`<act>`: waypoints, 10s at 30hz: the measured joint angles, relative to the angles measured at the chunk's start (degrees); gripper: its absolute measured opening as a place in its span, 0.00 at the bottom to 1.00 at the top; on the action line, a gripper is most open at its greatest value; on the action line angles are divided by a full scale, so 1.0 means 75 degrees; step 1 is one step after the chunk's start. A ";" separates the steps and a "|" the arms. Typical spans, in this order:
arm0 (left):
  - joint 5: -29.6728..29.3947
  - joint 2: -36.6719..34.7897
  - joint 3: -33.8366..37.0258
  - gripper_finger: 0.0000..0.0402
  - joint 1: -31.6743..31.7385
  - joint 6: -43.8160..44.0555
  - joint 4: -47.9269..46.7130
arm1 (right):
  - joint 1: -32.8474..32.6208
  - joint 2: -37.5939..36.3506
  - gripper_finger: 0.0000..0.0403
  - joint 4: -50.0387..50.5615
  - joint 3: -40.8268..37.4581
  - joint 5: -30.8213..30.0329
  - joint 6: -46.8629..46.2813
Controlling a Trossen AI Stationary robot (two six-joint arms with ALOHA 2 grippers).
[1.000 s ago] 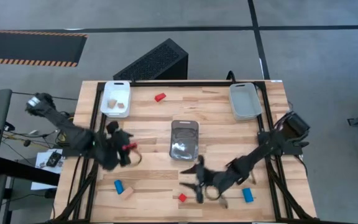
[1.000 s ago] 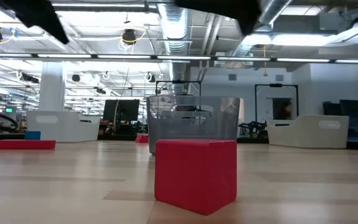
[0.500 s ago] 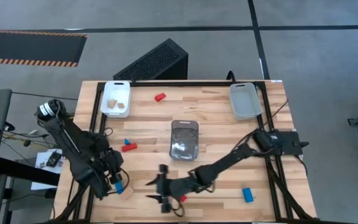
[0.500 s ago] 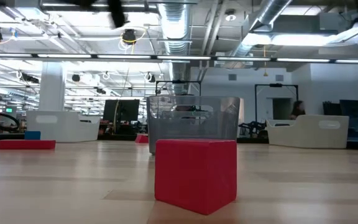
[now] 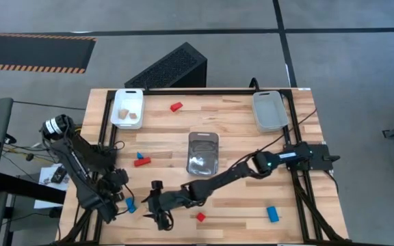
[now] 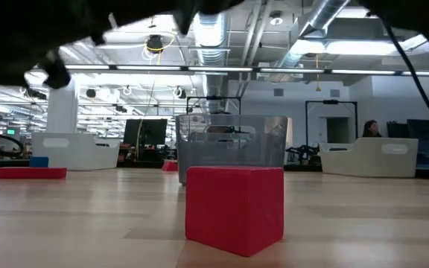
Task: Sort & place blocks by color
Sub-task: Put the brown block into the white bin, then put the top red block into the gray bin
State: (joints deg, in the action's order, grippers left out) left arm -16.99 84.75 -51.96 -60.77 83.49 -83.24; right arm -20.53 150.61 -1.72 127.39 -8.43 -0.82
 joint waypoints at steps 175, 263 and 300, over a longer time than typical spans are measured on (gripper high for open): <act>-0.2610 -0.0282 -0.0542 0.25 0.3957 -0.9034 0.9715 | -0.1034 -0.5885 0.55 -0.7530 -1.0680 -0.4445 0.0011; -0.1210 0.0903 -0.0501 0.35 1.5503 -0.8164 0.5111 | -0.1714 -0.5885 0.41 -0.3036 -1.0679 -0.6071 -0.3303; -0.3757 -0.3444 0.0320 0.51 0.9774 -0.7963 0.6047 | -0.1746 -0.5885 0.41 -0.4639 -1.0684 -0.6104 -0.1224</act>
State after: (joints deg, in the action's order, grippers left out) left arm -45.17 58.92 -49.56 12.53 23.76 -37.89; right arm -33.62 106.48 -36.51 47.27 -54.21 -10.00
